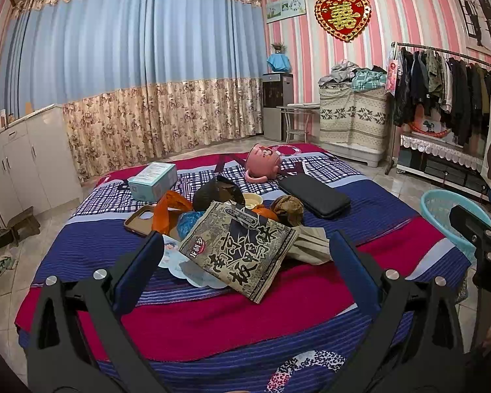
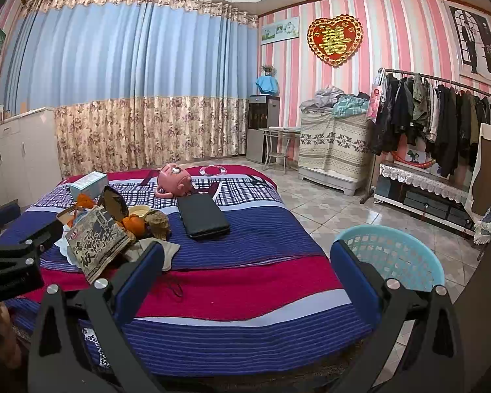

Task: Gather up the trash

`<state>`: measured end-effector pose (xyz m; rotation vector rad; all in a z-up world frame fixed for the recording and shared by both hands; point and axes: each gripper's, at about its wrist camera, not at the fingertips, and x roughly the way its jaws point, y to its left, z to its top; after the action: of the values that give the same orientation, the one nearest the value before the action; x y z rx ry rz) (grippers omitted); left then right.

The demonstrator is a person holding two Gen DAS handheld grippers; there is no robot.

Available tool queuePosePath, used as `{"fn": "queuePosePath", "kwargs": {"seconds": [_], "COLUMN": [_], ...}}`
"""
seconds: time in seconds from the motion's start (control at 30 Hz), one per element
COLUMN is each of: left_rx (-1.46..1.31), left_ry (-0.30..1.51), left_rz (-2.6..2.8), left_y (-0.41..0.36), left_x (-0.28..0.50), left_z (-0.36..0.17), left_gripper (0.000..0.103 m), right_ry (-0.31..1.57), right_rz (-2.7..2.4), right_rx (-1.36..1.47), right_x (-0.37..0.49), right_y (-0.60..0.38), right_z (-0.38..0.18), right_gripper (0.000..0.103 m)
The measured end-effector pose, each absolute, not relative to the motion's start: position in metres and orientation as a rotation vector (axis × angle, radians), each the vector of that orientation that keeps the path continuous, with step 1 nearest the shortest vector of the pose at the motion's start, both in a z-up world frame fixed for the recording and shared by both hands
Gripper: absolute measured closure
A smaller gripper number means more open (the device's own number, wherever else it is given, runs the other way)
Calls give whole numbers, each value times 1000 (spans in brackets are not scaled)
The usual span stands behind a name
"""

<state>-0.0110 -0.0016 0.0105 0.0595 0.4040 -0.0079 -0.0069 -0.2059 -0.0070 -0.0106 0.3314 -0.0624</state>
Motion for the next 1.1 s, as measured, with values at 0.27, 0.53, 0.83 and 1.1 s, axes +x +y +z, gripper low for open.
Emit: {"fn": "queuePosePath", "kwargs": {"seconds": [0.27, 0.53, 0.83, 1.1], "left_rx": [60, 63, 62, 61], "left_ry": [401, 400, 400, 399], "left_rz": [-8, -7, -8, -10], "left_y": [-4, -5, -4, -3], "left_x": [-13, -14, -12, -13], "left_z": [12, 13, 11, 13], "left_gripper": [5, 5, 5, 5], "right_ry": [333, 333, 333, 334], "right_rz": [-62, -62, -63, -63], "right_rx": [-14, -15, -18, -20], "right_x": [-9, -8, -8, -8], "right_y": [-206, -206, -206, -206], "right_z": [-7, -7, -7, -7], "right_gripper": [4, 4, 4, 4]}}
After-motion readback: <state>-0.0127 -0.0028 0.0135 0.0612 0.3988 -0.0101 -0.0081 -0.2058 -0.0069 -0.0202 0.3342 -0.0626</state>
